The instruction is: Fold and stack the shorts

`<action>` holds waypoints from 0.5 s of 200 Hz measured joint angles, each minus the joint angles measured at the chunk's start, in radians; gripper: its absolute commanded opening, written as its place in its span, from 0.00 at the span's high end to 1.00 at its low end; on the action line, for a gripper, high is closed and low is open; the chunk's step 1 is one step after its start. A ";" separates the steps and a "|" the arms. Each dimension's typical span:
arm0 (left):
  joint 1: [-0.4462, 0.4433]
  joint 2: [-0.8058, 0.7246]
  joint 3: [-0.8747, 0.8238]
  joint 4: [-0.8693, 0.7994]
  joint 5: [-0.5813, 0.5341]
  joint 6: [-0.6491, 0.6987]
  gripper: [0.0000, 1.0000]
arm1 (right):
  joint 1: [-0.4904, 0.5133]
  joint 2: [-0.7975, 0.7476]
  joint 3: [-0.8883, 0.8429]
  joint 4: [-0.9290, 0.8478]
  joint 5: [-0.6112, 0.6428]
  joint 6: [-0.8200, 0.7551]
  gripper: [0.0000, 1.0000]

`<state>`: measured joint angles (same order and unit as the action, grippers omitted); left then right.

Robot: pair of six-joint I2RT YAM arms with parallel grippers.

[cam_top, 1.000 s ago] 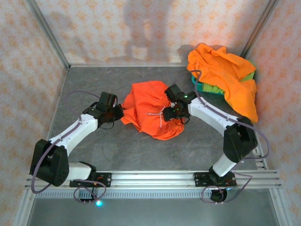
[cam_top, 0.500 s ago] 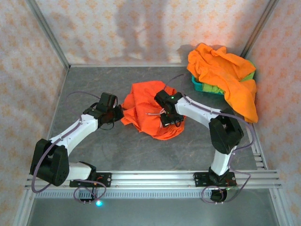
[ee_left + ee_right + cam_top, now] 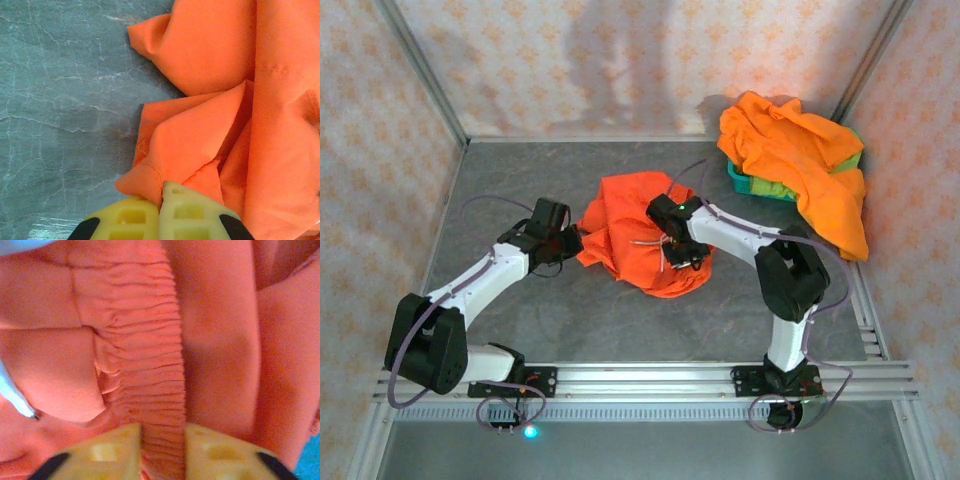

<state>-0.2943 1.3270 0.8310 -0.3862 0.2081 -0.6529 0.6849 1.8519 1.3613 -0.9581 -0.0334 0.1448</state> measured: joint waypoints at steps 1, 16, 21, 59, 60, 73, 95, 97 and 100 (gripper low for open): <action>0.000 0.000 0.000 0.000 0.000 0.000 1.00 | 0.000 0.000 0.000 0.000 0.000 0.003 0.93; 0.000 0.000 0.000 0.000 -0.008 0.000 1.00 | 0.000 0.000 0.000 -0.003 0.007 0.004 0.96; 0.000 0.000 0.000 -0.001 -0.011 0.000 1.00 | 0.000 0.000 0.000 -0.004 0.008 0.008 0.96; 0.001 -0.013 0.002 -0.029 -0.061 0.020 1.00 | -0.023 -0.023 0.007 -0.004 0.007 0.016 1.00; 0.002 -0.015 0.002 -0.032 -0.063 0.022 1.00 | -0.024 -0.024 0.007 -0.004 0.007 0.016 1.00; 0.008 -0.034 0.016 -0.055 -0.079 0.035 1.00 | -0.053 -0.067 0.015 0.000 0.001 0.019 1.00; 0.034 -0.070 0.083 -0.102 -0.107 0.071 1.00 | -0.117 -0.179 0.033 0.027 -0.023 0.020 1.00; 0.037 -0.072 0.092 -0.106 -0.111 0.075 1.00 | -0.122 -0.190 0.034 0.032 -0.026 0.020 1.00; 0.043 -0.077 0.106 -0.112 -0.115 0.082 1.00 | -0.131 -0.207 0.037 0.038 -0.029 0.021 1.00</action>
<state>-0.2512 1.2499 0.9367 -0.4980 0.0933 -0.5709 0.5537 1.6451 1.3983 -0.9203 -0.0624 0.1658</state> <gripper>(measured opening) 0.042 0.046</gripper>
